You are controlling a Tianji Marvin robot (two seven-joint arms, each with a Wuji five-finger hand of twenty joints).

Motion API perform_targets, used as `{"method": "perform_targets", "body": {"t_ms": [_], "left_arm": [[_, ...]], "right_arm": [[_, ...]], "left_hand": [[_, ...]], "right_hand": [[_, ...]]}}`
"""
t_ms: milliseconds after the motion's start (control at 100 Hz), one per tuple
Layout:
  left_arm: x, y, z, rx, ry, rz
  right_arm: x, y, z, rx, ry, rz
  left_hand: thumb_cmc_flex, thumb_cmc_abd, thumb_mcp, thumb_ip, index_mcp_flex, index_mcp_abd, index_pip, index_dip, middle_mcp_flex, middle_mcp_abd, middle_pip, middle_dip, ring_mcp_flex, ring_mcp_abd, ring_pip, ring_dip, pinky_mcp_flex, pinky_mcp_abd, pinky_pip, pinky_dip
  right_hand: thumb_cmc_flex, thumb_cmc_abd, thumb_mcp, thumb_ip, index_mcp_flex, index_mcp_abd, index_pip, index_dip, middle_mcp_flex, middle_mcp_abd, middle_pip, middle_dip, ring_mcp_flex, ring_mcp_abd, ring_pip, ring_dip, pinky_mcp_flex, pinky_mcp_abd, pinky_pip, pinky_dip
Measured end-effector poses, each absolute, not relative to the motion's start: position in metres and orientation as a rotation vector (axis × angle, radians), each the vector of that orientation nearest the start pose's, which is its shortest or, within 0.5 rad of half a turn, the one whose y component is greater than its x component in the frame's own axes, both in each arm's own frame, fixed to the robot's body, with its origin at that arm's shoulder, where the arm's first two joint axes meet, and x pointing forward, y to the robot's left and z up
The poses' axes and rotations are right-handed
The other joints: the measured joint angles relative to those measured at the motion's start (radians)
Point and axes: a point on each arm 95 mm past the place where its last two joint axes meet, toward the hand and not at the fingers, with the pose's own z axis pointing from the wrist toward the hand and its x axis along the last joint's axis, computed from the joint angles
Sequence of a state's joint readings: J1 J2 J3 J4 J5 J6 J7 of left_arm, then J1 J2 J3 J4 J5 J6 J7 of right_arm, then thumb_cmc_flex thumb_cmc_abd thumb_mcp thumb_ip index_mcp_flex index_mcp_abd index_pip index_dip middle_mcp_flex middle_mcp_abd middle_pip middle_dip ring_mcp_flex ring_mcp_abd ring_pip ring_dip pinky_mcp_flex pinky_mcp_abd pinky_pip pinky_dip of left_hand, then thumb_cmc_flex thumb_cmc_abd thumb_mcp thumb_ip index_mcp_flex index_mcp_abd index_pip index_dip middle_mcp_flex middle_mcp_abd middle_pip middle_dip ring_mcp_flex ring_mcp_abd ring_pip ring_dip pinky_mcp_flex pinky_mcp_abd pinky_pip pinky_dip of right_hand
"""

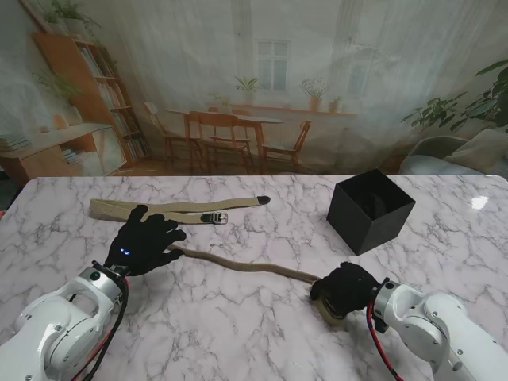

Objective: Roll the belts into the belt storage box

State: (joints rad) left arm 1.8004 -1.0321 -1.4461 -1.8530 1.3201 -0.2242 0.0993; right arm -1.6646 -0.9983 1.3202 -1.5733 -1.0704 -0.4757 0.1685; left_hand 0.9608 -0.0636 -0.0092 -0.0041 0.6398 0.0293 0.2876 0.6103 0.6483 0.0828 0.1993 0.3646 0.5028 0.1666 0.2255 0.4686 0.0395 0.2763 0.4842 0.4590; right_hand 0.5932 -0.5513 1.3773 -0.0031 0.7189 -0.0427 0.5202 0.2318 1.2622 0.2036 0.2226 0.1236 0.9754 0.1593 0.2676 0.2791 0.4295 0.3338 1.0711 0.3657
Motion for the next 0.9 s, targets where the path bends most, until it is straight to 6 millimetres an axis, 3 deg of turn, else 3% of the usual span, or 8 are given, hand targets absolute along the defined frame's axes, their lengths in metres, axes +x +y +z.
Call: {"method": "perform_targets", "body": {"t_ms": [160,370,440,580,730,790,840,900], "left_arm": [[0.3504,0.0318,-0.2747,-0.737,1.603,-1.406],[0.3503,0.0317,-0.2747,-0.736,1.604,-1.405],[0.3503,0.0317,-0.2747,-0.736,1.603,-1.405],[0.3503,0.0317,-0.2746,-0.735,1.603,-1.405],[0.3503,0.0317,-0.2746,-0.734,1.603,-1.406],[0.3503,0.0318,-0.2746,-0.734,1.602,-1.405],[0.3502,0.0319,-0.2746,-0.734,1.602,-1.406],[0.3502,0.0319,-0.2746,-0.734,1.602,-1.406]], "right_arm": [[0.3599,-0.0369,-0.3642,0.89,2.096,1.353],[0.3596,-0.0382,-0.3623,0.912,2.11,1.343],[0.3593,-0.0382,-0.3603,0.906,2.127,1.317],[0.3591,-0.0398,-0.3598,0.891,2.142,1.289],[0.3595,-0.0402,-0.3602,0.859,2.136,1.271],[0.3595,-0.0401,-0.3612,0.847,2.127,1.271],[0.3596,-0.0404,-0.3622,0.841,2.118,1.275],[0.3599,-0.0407,-0.3626,0.844,2.112,1.276]], "left_hand": [[0.0,0.0,0.0,0.0,0.0,0.0,0.0,0.0,0.0,0.0,0.0,0.0,0.0,0.0,0.0,0.0,0.0,0.0,0.0,0.0],[0.0,0.0,0.0,0.0,0.0,0.0,0.0,0.0,0.0,0.0,0.0,0.0,0.0,0.0,0.0,0.0,0.0,0.0,0.0,0.0],[0.0,0.0,0.0,0.0,0.0,0.0,0.0,0.0,0.0,0.0,0.0,0.0,0.0,0.0,0.0,0.0,0.0,0.0,0.0,0.0],[0.0,0.0,0.0,0.0,0.0,0.0,0.0,0.0,0.0,0.0,0.0,0.0,0.0,0.0,0.0,0.0,0.0,0.0,0.0,0.0],[0.0,0.0,0.0,0.0,0.0,0.0,0.0,0.0,0.0,0.0,0.0,0.0,0.0,0.0,0.0,0.0,0.0,0.0,0.0,0.0],[0.0,0.0,0.0,0.0,0.0,0.0,0.0,0.0,0.0,0.0,0.0,0.0,0.0,0.0,0.0,0.0,0.0,0.0,0.0,0.0],[0.0,0.0,0.0,0.0,0.0,0.0,0.0,0.0,0.0,0.0,0.0,0.0,0.0,0.0,0.0,0.0,0.0,0.0,0.0,0.0],[0.0,0.0,0.0,0.0,0.0,0.0,0.0,0.0,0.0,0.0,0.0,0.0,0.0,0.0,0.0,0.0,0.0,0.0,0.0,0.0]], "right_hand": [[0.164,0.001,-0.047,-0.014,0.0,-0.093,0.037,0.045,-0.016,-0.04,0.061,0.034,0.016,-0.025,0.002,0.021,0.025,0.001,0.01,-0.011],[0.179,0.0,-0.047,-0.022,-0.01,-0.097,0.04,0.046,-0.041,-0.045,0.076,0.044,0.025,-0.033,0.002,0.021,0.06,-0.036,0.013,-0.023],[0.201,-0.025,-0.033,-0.029,-0.039,-0.119,0.048,0.048,-0.063,-0.075,0.076,0.045,0.025,-0.062,0.002,0.021,0.087,-0.076,0.015,-0.025],[0.239,-0.132,0.009,-0.123,-0.075,-0.271,0.114,0.077,-0.114,-0.176,0.099,0.069,0.025,-0.151,0.002,0.021,0.133,-0.153,0.133,-0.278],[0.239,-0.161,0.013,-0.177,-0.075,-0.337,0.147,0.079,-0.133,-0.216,0.125,0.08,0.059,-0.19,0.002,0.018,0.171,-0.195,0.182,-0.345],[0.237,-0.16,-0.029,-0.178,-0.075,-0.35,0.159,0.079,-0.133,-0.223,0.132,0.082,0.074,-0.196,0.002,0.027,0.192,-0.218,0.183,-0.339],[0.214,-0.159,-0.108,-0.185,-0.075,-0.351,0.164,0.08,-0.129,-0.225,0.132,0.082,0.089,-0.197,0.002,0.043,0.21,-0.243,0.137,-0.193],[0.158,-0.159,-0.129,-0.176,-0.075,-0.36,0.187,0.041,-0.126,-0.23,0.132,0.082,0.091,-0.198,0.002,0.052,0.217,-0.249,0.111,-0.116]]}}
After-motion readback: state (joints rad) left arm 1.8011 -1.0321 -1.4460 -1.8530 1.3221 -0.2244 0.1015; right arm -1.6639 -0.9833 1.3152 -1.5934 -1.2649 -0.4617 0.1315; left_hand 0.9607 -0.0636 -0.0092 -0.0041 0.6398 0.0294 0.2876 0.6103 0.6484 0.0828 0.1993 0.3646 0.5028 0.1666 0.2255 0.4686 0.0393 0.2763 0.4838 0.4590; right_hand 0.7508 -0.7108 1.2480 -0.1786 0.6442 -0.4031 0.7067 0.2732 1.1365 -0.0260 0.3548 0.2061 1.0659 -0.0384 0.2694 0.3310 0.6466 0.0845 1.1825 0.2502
